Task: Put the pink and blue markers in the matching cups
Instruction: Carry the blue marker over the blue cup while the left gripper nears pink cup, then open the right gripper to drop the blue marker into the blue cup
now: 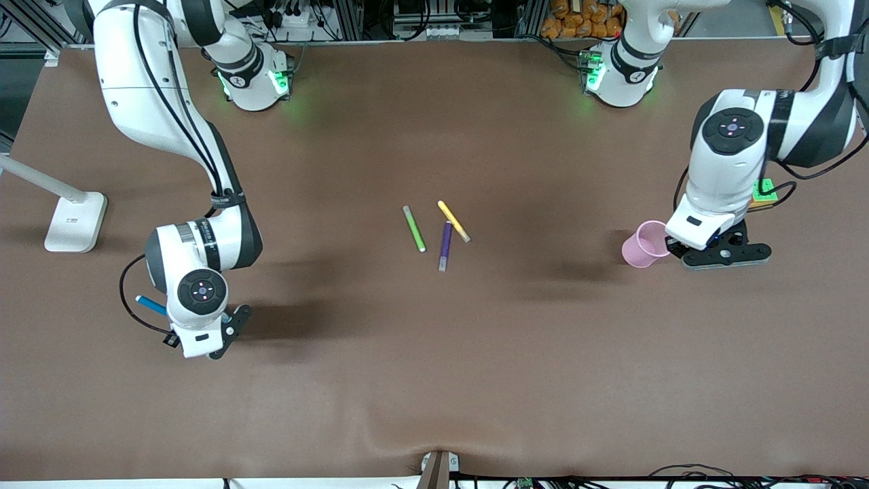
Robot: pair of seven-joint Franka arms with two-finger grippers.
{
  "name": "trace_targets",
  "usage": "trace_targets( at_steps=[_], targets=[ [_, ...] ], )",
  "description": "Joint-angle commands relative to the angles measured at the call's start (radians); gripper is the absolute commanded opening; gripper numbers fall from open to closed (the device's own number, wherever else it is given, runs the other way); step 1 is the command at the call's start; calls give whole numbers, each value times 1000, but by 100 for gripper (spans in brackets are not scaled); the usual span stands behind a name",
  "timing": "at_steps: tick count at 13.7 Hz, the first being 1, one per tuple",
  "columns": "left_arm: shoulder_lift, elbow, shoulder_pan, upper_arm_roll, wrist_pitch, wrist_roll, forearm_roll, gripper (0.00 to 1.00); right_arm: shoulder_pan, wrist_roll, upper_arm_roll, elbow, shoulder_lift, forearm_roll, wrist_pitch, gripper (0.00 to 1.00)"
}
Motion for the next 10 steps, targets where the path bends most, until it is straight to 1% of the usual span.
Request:
trace_targets(
  at_steps=[1,3,4,5,7,9,10],
  targets=[
    [-33,-65,6,-14,54,-161,138,0,-1,35,8,-6,-3,-2,4,0],
    [-31,-102,1,-30,79,-330,270,0,6,69,8,-6,-3,-2,-2,0],
    [-31,-112,3,-45,79,-399,316,0,8,78,8,-6,-3,-2,-2,11],
    [-30,-128,1,-56,79,-442,327,0,8,78,8,-6,-3,-2,-3,32],
    [-27,-132,1,-70,79,-466,329,0,8,80,8,-6,-3,-2,-2,42],
    [-14,-143,0,-71,81,-518,349,0,8,80,8,-5,-3,-2,-2,44],
    [-10,-143,3,-71,79,-545,408,0,8,80,8,-5,-3,-2,-2,45]
  ],
)
